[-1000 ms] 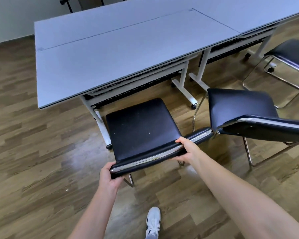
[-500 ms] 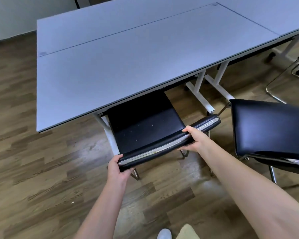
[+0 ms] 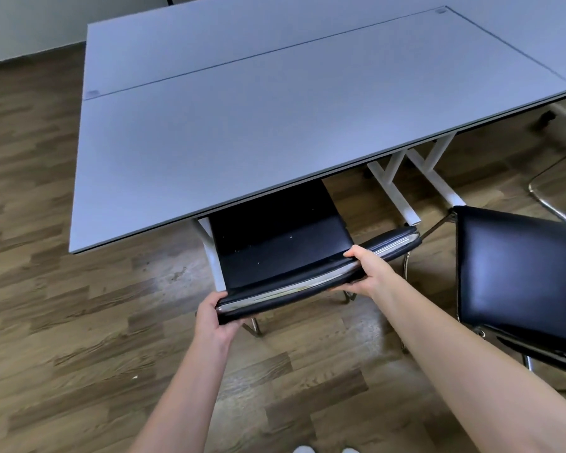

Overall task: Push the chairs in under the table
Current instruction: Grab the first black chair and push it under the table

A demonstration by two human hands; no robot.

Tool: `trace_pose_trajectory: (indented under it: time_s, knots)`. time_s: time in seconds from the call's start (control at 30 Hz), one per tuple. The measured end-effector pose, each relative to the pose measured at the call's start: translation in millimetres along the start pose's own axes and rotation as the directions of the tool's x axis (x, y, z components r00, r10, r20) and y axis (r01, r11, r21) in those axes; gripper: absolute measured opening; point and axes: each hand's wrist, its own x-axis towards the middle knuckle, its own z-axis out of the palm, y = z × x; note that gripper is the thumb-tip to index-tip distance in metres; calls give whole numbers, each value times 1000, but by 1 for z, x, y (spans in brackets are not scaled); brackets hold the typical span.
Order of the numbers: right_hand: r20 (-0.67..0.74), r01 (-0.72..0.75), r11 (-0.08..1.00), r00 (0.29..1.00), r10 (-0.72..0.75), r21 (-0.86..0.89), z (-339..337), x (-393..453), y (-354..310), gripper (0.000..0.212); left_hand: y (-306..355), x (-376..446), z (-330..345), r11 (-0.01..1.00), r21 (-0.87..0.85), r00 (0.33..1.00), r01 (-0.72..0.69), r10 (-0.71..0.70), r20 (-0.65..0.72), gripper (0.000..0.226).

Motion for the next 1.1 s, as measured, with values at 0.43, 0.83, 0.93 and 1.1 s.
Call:
trace_pose_trajectory:
  time_s: [0.43,0.83,0.93,1.1]
  knots:
    - [44,-18,999,999,16,37,-6,-10,1,58,-5,-13,8,999,-35,1000,16,-16,-8,14]
    - [-10,110,958,994,-111,266,-173,-125,8,91,-187,-108,92,845,504,937,180,-303,174,82]
    - [-38,137,943,991,-132,303,-235,-157,12,79,-246,-139,110,768,612,911,190,-370,183,72]
    - [-148,207,905,976,-163,370,-375,-223,19,77,-366,-198,136,681,692,869,239,-468,160,83]
